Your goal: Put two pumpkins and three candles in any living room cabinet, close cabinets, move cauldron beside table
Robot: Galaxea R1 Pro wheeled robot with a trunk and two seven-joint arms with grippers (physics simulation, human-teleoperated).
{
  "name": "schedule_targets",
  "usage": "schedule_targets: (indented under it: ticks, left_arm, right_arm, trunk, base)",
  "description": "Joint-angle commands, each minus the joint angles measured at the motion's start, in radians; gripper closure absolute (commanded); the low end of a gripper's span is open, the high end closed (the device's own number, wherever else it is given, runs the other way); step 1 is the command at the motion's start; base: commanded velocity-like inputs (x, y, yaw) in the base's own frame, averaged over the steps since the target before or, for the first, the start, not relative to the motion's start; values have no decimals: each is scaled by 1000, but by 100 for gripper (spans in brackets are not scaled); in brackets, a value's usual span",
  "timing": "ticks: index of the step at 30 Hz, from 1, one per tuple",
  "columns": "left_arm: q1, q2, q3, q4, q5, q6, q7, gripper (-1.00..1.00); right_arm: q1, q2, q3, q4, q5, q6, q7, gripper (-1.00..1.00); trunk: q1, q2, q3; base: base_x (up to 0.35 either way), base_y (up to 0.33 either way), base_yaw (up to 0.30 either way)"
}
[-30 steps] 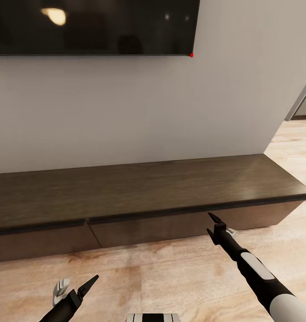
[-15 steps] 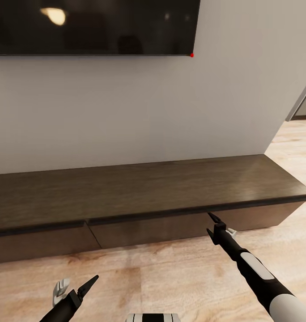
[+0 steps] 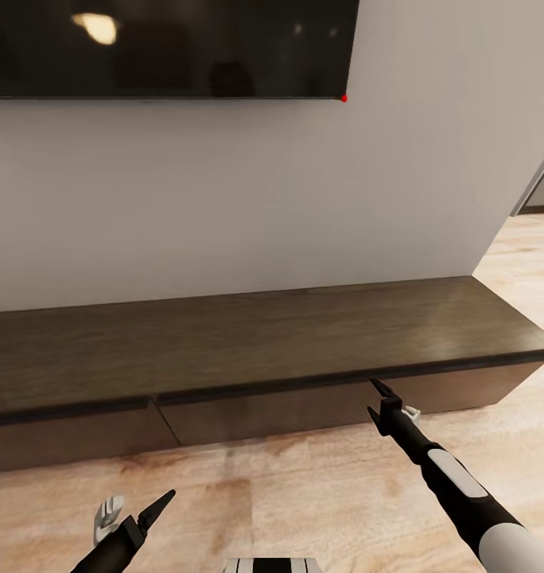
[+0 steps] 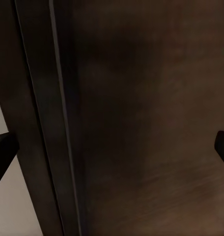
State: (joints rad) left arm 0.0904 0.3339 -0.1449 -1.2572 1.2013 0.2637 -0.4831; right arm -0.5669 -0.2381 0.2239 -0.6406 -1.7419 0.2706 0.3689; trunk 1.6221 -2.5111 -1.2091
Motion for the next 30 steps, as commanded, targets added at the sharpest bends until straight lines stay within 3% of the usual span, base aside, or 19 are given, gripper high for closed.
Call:
schedule_targets:
  ticks: [1, 30]
  left_arm:
    - [0, 1, 0, -1, 11, 8, 0, -100]
    - [0, -1, -1, 0, 11, 7, 0, -100]
  right_arm:
    - [-1, -1, 5, 1, -10, 1, 4, -100]
    - [-1, 0, 7, 2, -17, -1, 5, -100]
  trunk:
    - [0, 0, -1]
    - [0, 0, -1]
  base:
    - [0, 0, 0]
    - [20, 12, 0]
